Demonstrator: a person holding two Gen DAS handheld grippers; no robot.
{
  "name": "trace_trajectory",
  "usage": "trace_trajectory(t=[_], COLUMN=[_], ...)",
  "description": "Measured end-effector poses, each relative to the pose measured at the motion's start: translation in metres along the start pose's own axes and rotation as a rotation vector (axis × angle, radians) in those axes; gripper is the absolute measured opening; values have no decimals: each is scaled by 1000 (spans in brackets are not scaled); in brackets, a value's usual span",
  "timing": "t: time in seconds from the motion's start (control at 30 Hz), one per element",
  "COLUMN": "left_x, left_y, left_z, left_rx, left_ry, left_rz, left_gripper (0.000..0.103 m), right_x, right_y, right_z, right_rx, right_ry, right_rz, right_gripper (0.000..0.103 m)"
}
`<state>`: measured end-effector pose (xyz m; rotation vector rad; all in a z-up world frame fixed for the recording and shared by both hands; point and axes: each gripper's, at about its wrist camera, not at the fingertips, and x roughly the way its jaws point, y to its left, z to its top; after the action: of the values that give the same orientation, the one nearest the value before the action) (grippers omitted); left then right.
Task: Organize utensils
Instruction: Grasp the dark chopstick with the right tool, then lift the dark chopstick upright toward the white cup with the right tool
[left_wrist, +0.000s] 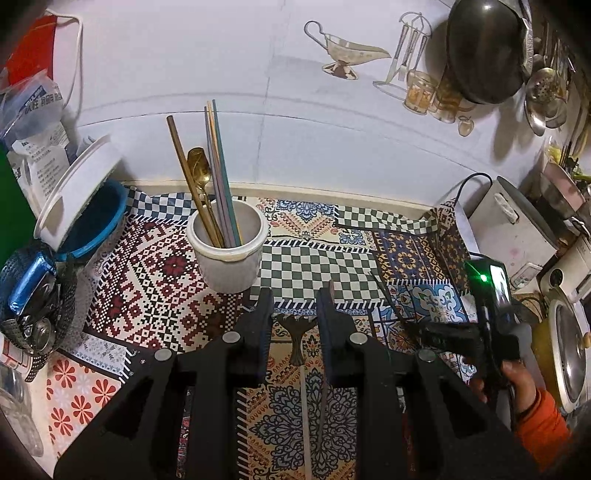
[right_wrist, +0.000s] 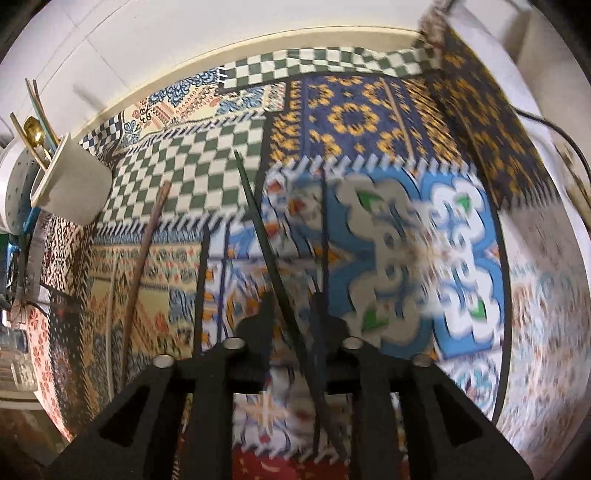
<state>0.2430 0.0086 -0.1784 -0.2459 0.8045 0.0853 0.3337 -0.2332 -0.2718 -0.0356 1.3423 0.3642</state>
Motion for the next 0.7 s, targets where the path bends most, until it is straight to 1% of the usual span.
trace_trajectory(t=[0.13,0.2,0.23,0.27,0.33,0.4,0.47,0.5,0.6,0.7], left_x=[2,3,3,2,2,1,0,0,-5,-12], left_y=[6,9,10,11,12,11,9,8,4,1], left_z=[0,0,0,0,1,2,3,3,3,3], left_rx=[-13,-24,-28,-33,-39,-45,-47,-45,-32,-18], left_ry=[8,10,9,7,3,-1,-4,-6,-15,-27], left_rz=[16,23,24,25,25,22,19,17,15,13], left_gripper=[22,22,22,22,22,22,22,22,22,22], right_x=[11,15,16,21,22,23,22,22,14,-1], right_y=[18,27,31,39,45,49,47,44,25,22], right_z=[15,20,22,25,21,16,13,14,9,2], right_rx=[-85,-132,-159,-173,-225,-245,-229,-217,-156,-132], right_ry=[7,-6,-2,3,-16,-41,-44,-39,-26,-57], right_rz=[-49,-79,-91,-101,-125,-133,-144,-152,-82,-51], right_gripper=[21,21,25,25,25,23,17,6,6,6])
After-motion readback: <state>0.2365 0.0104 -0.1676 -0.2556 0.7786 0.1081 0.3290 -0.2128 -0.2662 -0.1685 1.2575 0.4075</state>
